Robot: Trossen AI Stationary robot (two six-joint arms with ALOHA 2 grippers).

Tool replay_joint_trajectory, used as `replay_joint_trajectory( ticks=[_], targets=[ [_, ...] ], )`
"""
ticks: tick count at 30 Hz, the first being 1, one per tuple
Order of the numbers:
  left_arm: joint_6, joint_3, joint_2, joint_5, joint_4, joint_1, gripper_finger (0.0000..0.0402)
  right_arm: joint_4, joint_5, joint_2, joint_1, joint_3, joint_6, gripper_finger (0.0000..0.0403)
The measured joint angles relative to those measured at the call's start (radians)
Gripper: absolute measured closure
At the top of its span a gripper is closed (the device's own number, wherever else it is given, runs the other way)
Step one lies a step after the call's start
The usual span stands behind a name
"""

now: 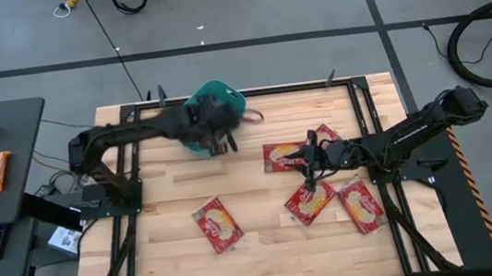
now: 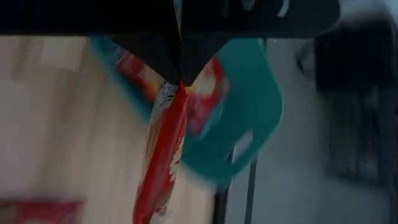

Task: Sort popcorn bags into baskets
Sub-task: Put the red popcorn bag into the green bin

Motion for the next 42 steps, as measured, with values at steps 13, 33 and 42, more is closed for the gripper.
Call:
replay_joint_trajectory(
  ticks=[13,33,42],
  targets=[
    [-0.241,-0.028,0.058,0.047,-0.07,0.316,0.0401,0.01,-0.003,0.0,0.0,0.0,0.001,0.0289],
    [-0.051,-0.029,0.074,0.312,0.033,0.083,0.0232,0.009,-0.01,0.0,0.006,0.0,0.005,0.0289],
    [0.018,-0.029,0.074,0.378,0.064,-0.21,0.0231,0.002,-0.021,0.0,0.032,0.0,0.037,0.0289]
  ],
)
